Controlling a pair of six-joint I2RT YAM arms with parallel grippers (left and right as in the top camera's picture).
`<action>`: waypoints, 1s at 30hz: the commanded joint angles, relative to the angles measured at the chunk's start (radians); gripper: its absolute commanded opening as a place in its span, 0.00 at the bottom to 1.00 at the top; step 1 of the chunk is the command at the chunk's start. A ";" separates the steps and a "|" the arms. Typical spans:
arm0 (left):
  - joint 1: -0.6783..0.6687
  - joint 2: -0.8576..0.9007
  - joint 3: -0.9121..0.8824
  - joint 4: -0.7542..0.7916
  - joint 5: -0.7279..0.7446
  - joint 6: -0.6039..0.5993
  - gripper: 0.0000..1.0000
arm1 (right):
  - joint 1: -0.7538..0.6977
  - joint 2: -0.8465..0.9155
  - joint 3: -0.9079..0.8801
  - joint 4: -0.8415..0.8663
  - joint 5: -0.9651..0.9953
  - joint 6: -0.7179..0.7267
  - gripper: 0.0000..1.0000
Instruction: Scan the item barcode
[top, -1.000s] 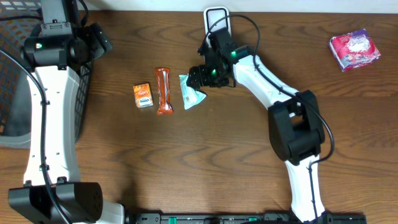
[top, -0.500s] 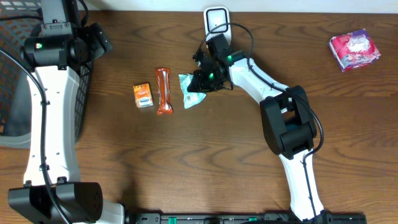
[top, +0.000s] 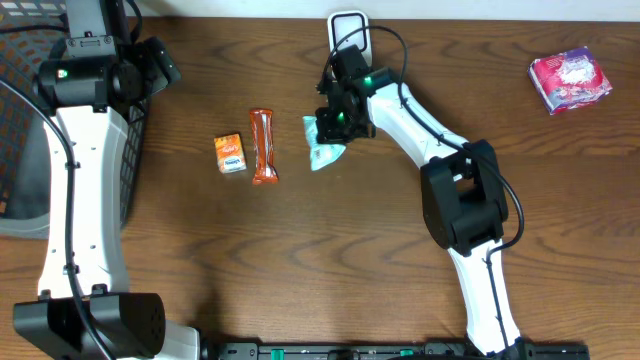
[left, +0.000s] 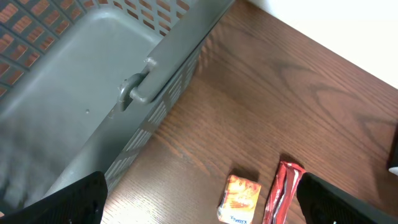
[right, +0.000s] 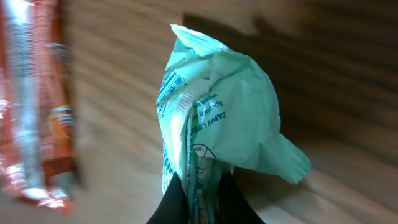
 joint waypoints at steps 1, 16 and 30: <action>0.014 -0.013 0.006 -0.003 -0.021 -0.010 0.98 | 0.002 -0.077 0.045 -0.043 0.249 -0.017 0.01; 0.014 -0.013 0.006 -0.003 -0.021 -0.010 0.98 | 0.013 -0.102 0.033 -0.247 0.780 -0.003 0.01; 0.014 -0.013 0.006 -0.003 -0.021 -0.010 0.98 | 0.037 -0.101 -0.147 -0.159 1.007 0.022 0.01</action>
